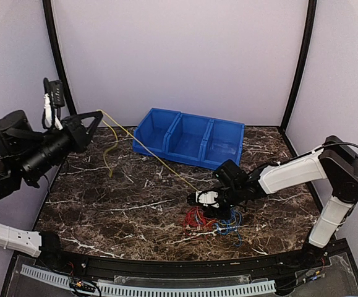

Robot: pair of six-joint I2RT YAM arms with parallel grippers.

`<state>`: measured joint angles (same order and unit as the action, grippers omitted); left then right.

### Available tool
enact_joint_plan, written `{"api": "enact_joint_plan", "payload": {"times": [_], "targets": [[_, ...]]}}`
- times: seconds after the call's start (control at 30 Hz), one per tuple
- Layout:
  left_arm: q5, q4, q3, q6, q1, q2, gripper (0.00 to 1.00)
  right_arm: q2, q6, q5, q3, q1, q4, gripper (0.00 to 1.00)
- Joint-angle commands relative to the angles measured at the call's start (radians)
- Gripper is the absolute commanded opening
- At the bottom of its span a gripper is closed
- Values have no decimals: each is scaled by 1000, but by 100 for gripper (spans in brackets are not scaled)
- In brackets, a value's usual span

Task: Untangle the cables

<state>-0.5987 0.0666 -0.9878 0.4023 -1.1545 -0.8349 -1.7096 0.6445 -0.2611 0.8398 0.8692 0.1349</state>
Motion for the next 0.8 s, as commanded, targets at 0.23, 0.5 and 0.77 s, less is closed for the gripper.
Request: {"api": "enact_joint_plan", "payload": {"times": [0.23,0.5,0.77], "targets": [[-217,198,-186,-187,5,109,0,50,-9,85,-11,-133,116,26],[-331,215,-316,-270,5,132,0,157,58,73,-140,-343,122,31],[-379,202,-338,-327,6,76,0,214,127,-50,-205,-535,137,48]]}}
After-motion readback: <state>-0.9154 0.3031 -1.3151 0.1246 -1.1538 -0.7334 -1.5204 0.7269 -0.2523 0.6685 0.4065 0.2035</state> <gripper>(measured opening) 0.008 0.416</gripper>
